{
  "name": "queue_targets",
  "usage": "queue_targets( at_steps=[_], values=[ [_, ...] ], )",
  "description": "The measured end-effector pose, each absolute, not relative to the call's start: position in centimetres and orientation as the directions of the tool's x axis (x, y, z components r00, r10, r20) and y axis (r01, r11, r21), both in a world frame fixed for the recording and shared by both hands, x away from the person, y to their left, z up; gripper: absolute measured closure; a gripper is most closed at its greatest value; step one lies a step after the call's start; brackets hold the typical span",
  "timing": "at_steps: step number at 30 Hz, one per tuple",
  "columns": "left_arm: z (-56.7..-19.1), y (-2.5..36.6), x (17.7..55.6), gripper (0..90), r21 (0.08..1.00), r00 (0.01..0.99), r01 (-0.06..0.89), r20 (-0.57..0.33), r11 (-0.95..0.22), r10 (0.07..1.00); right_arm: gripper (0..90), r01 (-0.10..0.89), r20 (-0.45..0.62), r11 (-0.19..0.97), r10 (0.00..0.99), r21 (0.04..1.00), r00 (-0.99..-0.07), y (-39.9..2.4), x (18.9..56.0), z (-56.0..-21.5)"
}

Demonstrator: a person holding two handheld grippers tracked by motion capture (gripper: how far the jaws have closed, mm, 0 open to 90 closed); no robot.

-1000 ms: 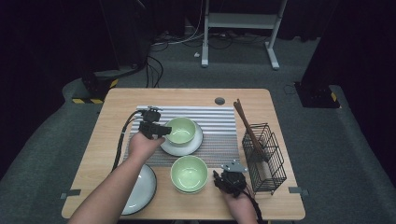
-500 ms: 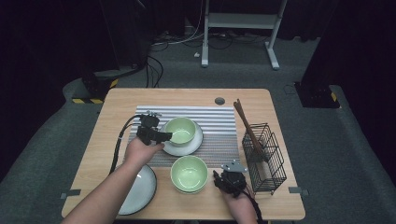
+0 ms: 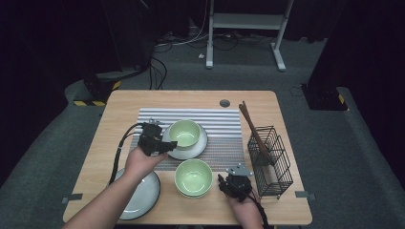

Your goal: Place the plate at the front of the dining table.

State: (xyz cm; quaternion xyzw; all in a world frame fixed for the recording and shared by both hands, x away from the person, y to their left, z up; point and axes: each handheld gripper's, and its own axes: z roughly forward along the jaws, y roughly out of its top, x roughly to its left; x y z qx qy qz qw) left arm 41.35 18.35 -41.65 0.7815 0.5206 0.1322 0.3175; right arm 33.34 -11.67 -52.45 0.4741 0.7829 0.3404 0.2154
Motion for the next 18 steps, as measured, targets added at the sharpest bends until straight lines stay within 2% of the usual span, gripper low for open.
queue_targets(
  at_steps=[14, 18],
  values=[
    [-42.3, 19.0, 39.4, 34.3, 0.654, 0.446, 0.706, -0.112, -0.272, 0.888, 45.6, 0.597, -0.014, 0.318, 0.89, 0.737, -0.456, -11.7, 33.3, -52.4],
    [-42.6, 19.1, 38.7, 31.1, 0.664, 0.445, 0.695, -0.096, -0.276, 0.89, 45.4, 0.595, -0.016, 0.32, 0.889, 0.737, -0.458, -11.7, 33.3, -52.4]
  ],
)
